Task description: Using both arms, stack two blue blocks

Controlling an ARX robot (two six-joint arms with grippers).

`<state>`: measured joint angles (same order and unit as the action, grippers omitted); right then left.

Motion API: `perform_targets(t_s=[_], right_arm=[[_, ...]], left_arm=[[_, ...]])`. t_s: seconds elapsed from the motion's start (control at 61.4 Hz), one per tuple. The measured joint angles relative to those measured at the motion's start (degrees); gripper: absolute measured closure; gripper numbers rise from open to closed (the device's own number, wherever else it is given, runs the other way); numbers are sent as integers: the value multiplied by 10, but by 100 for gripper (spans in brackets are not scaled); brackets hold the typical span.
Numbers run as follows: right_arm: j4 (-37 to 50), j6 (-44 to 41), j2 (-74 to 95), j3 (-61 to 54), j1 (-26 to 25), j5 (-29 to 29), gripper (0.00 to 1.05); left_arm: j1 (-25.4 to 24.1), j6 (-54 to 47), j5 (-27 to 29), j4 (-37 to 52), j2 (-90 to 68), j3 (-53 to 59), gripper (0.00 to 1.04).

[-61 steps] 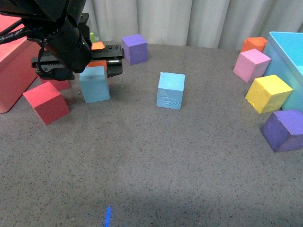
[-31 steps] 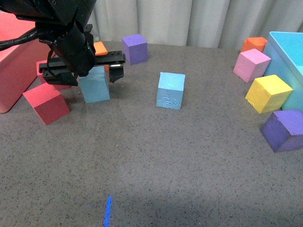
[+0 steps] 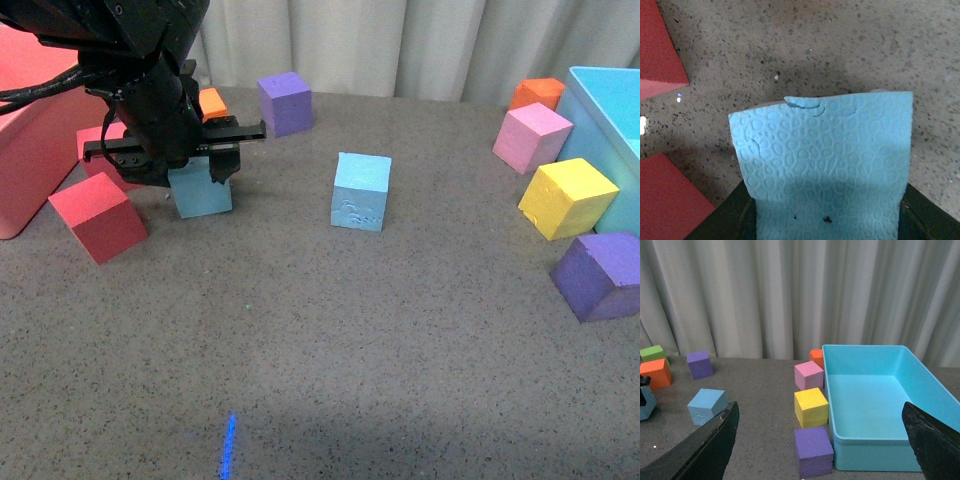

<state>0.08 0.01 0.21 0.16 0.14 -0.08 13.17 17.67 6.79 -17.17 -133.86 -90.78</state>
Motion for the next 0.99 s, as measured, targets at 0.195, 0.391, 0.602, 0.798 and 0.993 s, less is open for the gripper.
perform_targets(t_s=[0.195, 0.391, 0.602, 0.798, 0.993], right_arm=[[0, 0, 0, 0, 0, 0, 10], [0, 0, 0, 0, 0, 0, 10], [0, 0, 0, 0, 0, 0, 10], [0, 0, 0, 0, 0, 0, 10], [0, 0, 0, 0, 0, 0, 10]], left_arm=[[50, 5, -5, 10, 85, 34, 58], [113, 20, 6, -7, 122, 29, 58], [170, 26, 25, -42, 91, -14, 59], [191, 23, 50, -66, 46, -77, 59], [193, 19, 61, -89, 5, -125, 59]])
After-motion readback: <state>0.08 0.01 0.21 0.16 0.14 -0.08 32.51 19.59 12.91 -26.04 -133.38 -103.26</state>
